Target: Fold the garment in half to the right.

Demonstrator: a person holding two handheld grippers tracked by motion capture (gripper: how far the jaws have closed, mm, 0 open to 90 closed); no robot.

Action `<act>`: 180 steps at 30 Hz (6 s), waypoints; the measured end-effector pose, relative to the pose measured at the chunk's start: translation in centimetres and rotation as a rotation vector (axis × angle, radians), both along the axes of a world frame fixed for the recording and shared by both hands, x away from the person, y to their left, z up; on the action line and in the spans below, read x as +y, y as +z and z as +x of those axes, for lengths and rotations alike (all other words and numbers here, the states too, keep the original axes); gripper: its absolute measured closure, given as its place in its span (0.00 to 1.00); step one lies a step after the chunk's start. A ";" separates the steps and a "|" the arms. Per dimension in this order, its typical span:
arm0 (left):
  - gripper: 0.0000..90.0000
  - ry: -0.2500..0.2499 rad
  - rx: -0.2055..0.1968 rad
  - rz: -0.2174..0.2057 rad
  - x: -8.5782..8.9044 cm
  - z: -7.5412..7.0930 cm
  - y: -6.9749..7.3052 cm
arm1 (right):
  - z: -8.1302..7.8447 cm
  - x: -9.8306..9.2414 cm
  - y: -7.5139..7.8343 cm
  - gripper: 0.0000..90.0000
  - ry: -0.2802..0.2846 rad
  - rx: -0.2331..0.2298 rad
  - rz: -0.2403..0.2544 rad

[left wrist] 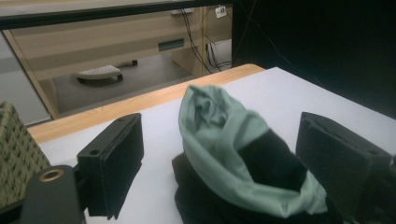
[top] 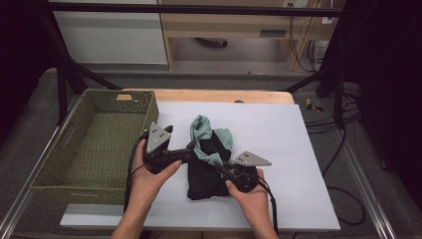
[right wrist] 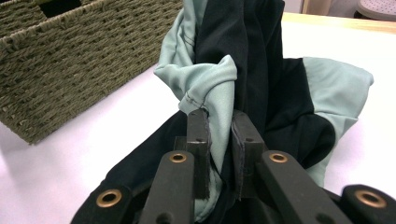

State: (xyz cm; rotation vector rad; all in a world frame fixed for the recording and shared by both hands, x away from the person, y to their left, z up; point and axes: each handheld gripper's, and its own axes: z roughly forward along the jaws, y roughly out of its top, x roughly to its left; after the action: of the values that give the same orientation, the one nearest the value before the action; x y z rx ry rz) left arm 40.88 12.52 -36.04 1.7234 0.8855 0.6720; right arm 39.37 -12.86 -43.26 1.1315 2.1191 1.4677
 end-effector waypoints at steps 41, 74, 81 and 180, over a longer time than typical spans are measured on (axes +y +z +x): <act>0.14 -0.006 0.106 0.033 1.6 -1.8 -6.5 | -0.1 -1.0 -3.3 0.89 -0.081 0.140 0.018; 0.14 -0.007 0.131 0.030 2.1 -1.3 -7.8 | -0.1 0.5 -3.3 0.88 -0.082 0.071 -0.078; 0.14 -0.008 0.134 0.035 2.1 -1.2 -7.8 | -0.3 0.7 -3.2 0.87 -0.076 0.040 -0.121; 0.14 -0.035 0.163 0.067 1.8 -1.0 -8.7 | -0.1 -4.1 0.5 0.98 -0.103 0.058 -0.246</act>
State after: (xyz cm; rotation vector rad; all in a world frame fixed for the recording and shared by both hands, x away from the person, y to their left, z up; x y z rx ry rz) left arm 39.88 14.37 -44.72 1.8701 0.9512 0.5492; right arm 39.23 -16.95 -42.77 1.1814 2.1732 1.1060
